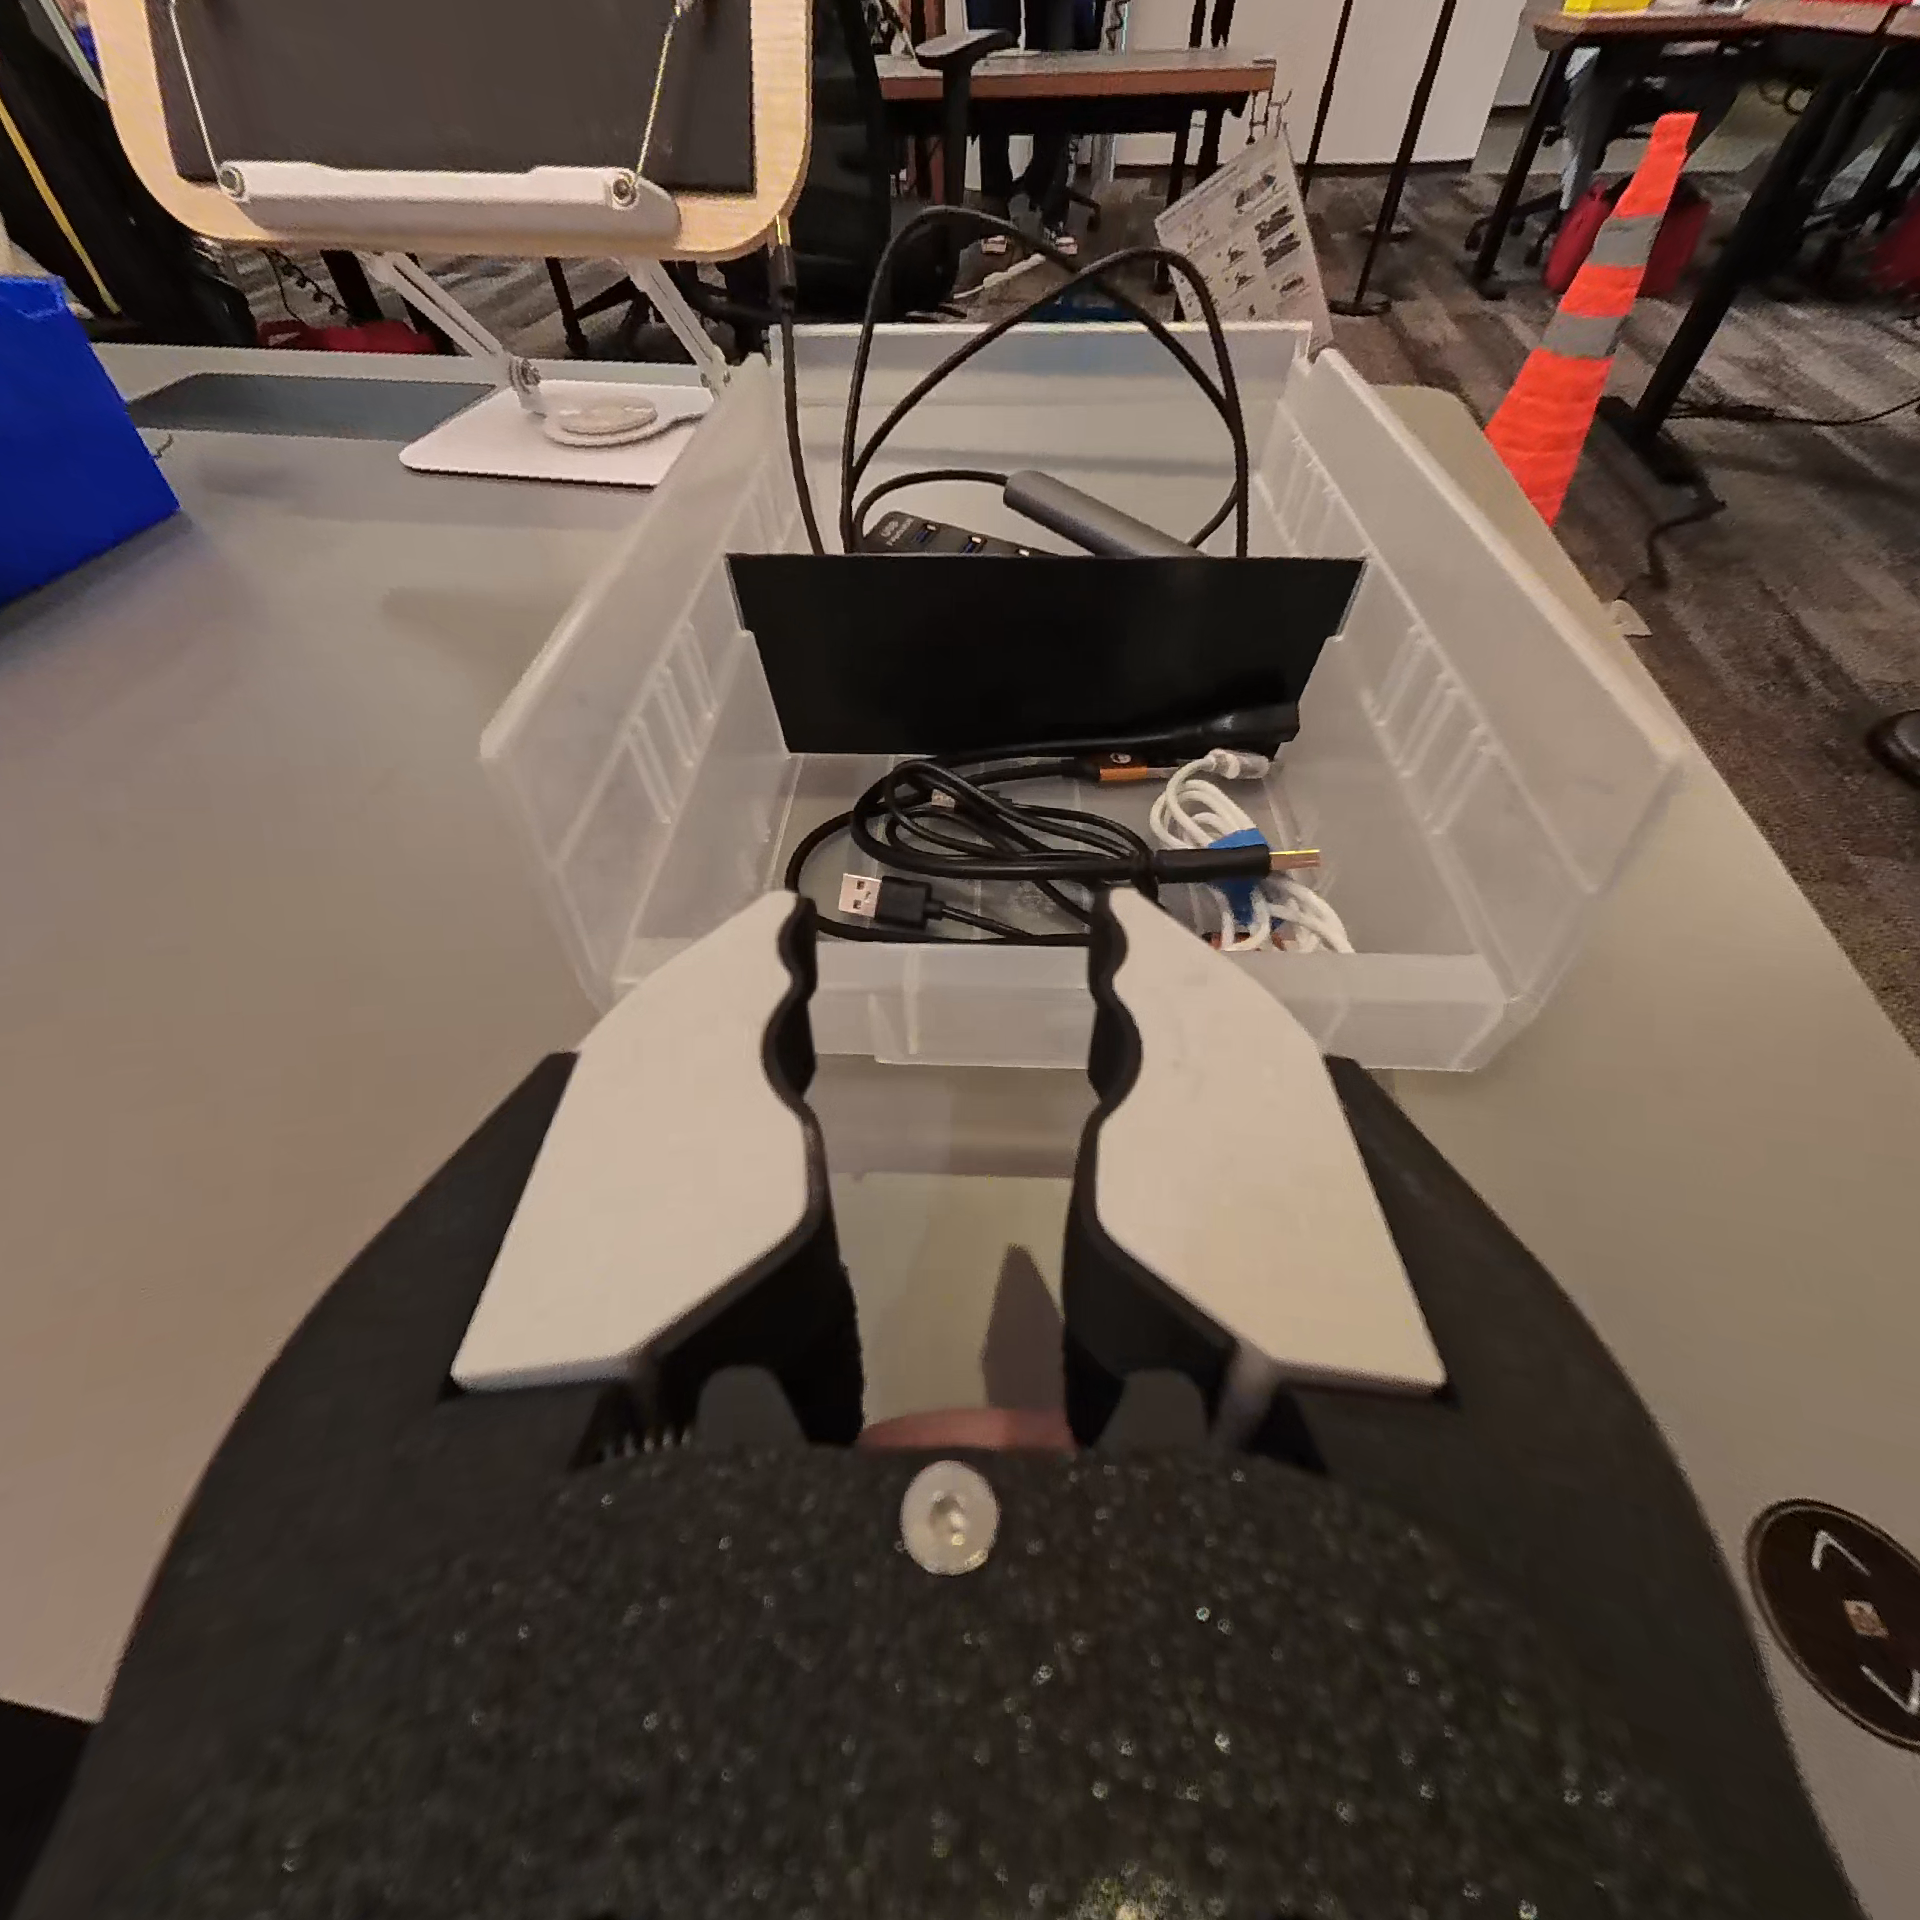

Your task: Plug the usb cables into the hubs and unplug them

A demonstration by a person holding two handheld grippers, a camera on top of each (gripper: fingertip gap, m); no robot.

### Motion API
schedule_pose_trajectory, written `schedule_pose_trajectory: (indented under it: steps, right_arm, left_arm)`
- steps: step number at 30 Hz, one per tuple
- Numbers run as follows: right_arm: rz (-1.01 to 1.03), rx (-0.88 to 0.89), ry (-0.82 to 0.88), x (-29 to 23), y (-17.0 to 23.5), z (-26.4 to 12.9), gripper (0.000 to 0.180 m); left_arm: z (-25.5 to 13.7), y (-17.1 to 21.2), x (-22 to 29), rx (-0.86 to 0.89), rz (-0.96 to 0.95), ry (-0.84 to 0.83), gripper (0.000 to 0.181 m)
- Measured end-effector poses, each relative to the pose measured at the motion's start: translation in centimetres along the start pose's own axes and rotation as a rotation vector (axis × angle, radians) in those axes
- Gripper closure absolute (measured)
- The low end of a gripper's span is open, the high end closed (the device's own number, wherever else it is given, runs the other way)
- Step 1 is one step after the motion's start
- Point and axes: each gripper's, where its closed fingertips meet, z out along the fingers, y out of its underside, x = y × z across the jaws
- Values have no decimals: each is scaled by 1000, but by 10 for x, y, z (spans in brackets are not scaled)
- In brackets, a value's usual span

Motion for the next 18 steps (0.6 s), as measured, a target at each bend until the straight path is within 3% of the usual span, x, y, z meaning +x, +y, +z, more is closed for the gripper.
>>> schedule_pose_trajectory:
  steps: [18]
  right_arm:
    - [-36,-43,-2,-6,8,5,131]
  left_arm:
    - [3,8,-6,-43,-16,-6,129]
